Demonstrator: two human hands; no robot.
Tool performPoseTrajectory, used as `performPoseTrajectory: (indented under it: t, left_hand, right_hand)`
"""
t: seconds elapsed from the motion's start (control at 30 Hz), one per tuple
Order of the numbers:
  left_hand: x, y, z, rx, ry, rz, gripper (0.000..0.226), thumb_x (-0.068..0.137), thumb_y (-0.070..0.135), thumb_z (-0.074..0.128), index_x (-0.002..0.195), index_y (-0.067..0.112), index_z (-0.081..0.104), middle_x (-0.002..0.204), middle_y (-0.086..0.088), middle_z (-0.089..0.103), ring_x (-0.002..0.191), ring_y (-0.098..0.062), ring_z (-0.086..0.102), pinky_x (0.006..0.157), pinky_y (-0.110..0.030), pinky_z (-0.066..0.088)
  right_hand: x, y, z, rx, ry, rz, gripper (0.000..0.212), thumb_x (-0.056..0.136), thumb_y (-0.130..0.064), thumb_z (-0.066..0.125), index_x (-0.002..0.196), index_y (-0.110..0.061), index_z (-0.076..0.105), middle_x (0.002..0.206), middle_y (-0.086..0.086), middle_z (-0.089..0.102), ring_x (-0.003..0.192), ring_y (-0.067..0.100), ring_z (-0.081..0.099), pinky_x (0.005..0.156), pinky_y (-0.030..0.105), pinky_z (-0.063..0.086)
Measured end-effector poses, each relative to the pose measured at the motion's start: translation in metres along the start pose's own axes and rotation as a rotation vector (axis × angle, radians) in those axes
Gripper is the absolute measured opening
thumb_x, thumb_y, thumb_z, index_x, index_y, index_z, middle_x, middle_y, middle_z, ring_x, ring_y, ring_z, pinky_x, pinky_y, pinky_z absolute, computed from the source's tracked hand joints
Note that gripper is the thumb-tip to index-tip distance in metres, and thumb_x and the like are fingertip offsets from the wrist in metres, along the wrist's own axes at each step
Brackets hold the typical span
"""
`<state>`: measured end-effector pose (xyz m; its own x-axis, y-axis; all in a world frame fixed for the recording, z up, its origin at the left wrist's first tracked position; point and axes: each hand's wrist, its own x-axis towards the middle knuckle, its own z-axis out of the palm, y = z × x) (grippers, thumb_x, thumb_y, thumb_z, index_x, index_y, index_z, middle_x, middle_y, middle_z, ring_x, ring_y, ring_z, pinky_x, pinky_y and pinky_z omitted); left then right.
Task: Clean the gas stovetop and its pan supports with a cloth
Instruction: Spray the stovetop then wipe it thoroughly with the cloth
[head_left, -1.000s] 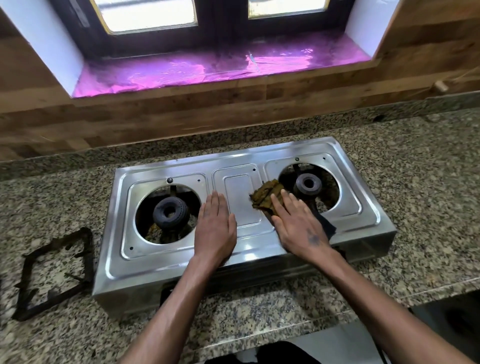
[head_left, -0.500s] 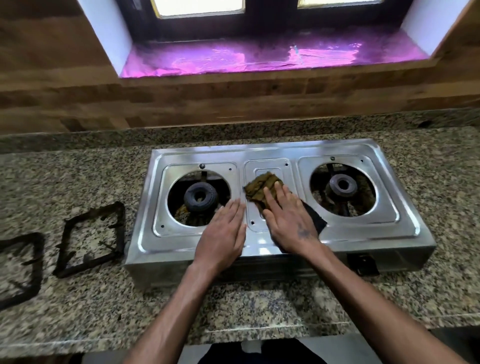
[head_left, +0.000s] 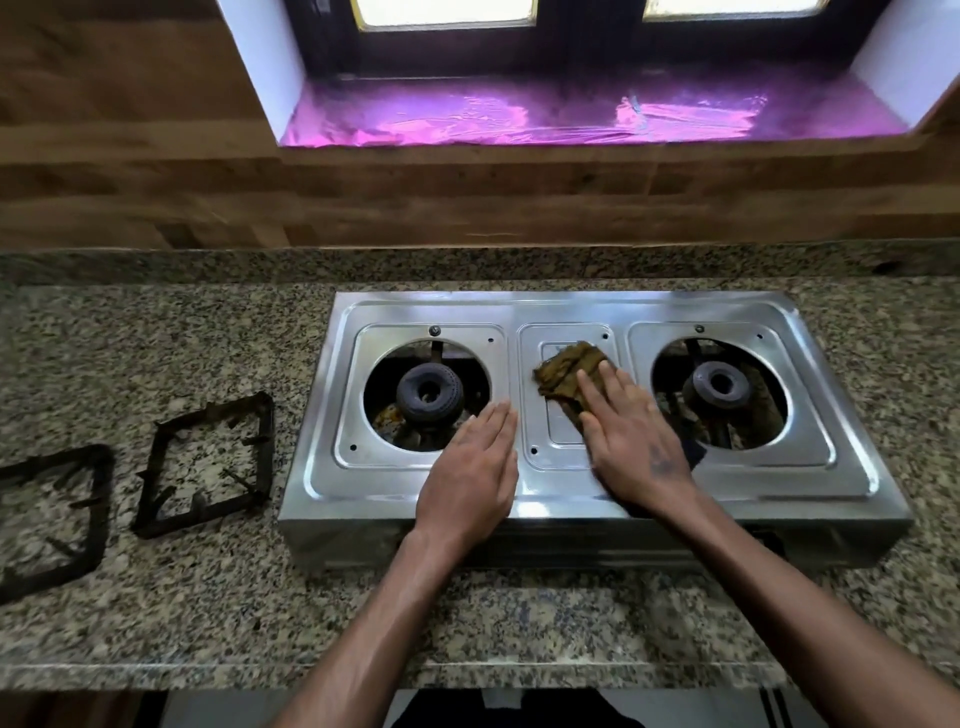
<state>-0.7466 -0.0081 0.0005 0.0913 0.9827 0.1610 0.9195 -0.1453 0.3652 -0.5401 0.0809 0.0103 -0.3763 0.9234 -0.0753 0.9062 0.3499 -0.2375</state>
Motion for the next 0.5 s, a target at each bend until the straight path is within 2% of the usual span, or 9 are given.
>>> performPoseTrajectory:
  t: [0.1,0.17,0.33,0.5]
  left_hand:
    - [0.001,0.001,0.001,-0.006,-0.001,-0.005,0.055,0.099,0.029,0.031,0.148,0.007,0.039,0.157,-0.006,0.033,0.147,-0.015,0.025,0.122,-0.033,0.017]
    - [0.0,0.001,-0.001,-0.007,-0.003,-0.001,0.054,0.099,0.029,0.032,0.149,0.008,0.038,0.157,-0.006,0.033,0.147,-0.015,0.025,0.122,-0.032,0.016]
    - [0.0,0.001,-0.002,-0.005,-0.013,-0.001,0.053,0.101,0.026,0.035,0.152,0.01,0.032,0.16,-0.003,0.027,0.149,-0.011,0.018,0.123,-0.029,0.01]
    - [0.001,0.0,-0.005,-0.042,-0.011,-0.043,0.052,0.102,0.026,0.035,0.151,0.01,0.034,0.159,-0.003,0.029,0.149,-0.013,0.018,0.122,-0.035,0.017]
  right_hand:
    - [0.031,-0.002,0.0,0.012,0.049,0.145,0.059,0.106,-0.038,0.028,0.16,-0.024,0.01,0.168,0.007,-0.002,0.155,0.021,-0.002,0.125,0.038,-0.001]
    - [0.041,-0.019,0.005,0.025,0.065,0.172,0.06,0.106,-0.038,0.027,0.16,-0.022,0.008,0.168,0.01,-0.004,0.155,0.023,-0.004,0.125,0.041,0.0]
    - [0.023,-0.015,0.006,-0.004,-0.012,-0.086,0.06,0.103,-0.046,0.02,0.16,-0.03,0.009,0.167,0.001,-0.001,0.155,0.019,-0.002,0.124,0.037,0.0]
    - [0.055,-0.03,0.008,0.02,0.048,0.113,0.059,0.106,-0.04,0.025,0.16,-0.025,0.008,0.168,0.007,-0.002,0.155,0.022,-0.003,0.125,0.039,-0.001]
